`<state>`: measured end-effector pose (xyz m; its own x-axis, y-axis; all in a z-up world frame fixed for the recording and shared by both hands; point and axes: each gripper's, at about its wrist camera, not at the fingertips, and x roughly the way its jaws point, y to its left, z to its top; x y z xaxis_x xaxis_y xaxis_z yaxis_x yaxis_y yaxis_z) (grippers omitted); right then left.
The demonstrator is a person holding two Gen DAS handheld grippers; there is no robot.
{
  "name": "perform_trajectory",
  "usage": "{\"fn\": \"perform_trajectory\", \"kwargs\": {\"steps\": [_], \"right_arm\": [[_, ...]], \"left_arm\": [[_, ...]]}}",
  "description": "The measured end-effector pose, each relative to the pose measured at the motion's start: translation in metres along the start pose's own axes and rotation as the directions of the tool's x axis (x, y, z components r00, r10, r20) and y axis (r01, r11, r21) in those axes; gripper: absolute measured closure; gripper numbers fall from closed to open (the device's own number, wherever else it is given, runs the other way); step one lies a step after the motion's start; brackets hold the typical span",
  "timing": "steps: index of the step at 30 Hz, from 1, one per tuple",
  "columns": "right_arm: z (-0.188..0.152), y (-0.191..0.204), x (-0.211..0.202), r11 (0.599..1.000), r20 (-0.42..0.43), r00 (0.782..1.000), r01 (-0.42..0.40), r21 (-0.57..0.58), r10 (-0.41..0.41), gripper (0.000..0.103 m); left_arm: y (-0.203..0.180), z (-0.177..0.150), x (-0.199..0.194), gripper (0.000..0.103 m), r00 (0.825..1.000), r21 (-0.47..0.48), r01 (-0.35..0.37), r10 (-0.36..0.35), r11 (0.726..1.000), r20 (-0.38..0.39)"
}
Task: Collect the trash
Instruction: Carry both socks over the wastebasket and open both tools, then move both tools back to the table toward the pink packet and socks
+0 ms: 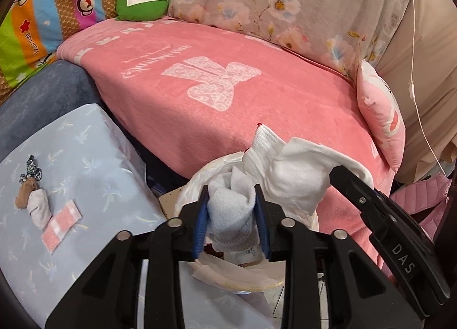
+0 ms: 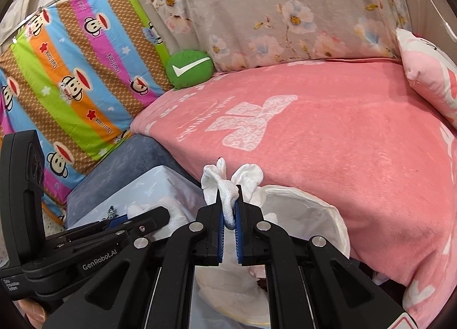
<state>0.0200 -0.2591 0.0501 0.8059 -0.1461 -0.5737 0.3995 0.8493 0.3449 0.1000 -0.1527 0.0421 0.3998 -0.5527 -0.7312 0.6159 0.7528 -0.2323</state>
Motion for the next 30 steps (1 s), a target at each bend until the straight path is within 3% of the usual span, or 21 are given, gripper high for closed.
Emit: {"fn": "perform_trajectory", "kwargs": {"steps": [5,7,25,30], "right_arm": [[-0.003,-0.014,-0.001,1.000,0.006,1.000,0.012,0.025,-0.012,0.089],[-0.003,-0.016,-0.001,0.999,0.010,1.000,0.012,0.031,-0.013,0.082],[-0.009,0.009,-0.002,0.999,0.003,0.999,-0.034,-0.017,0.034,0.070],[-0.015,0.027,0.002,0.997,-0.018,0.998,-0.057,-0.043,0.056,0.069]], "left_arm": [[-0.006,-0.001,-0.001,0.048,0.999,0.006,-0.027,0.026,1.000,0.022],[-0.008,-0.001,-0.002,0.044,0.999,0.012,-0.042,0.042,0.999,0.033],[0.015,-0.004,-0.016,0.042,0.994,-0.045,-0.090,0.093,0.995,0.058],[0.034,-0.008,-0.023,0.037,0.990,-0.081,-0.117,0.123,0.990,0.068]]}}
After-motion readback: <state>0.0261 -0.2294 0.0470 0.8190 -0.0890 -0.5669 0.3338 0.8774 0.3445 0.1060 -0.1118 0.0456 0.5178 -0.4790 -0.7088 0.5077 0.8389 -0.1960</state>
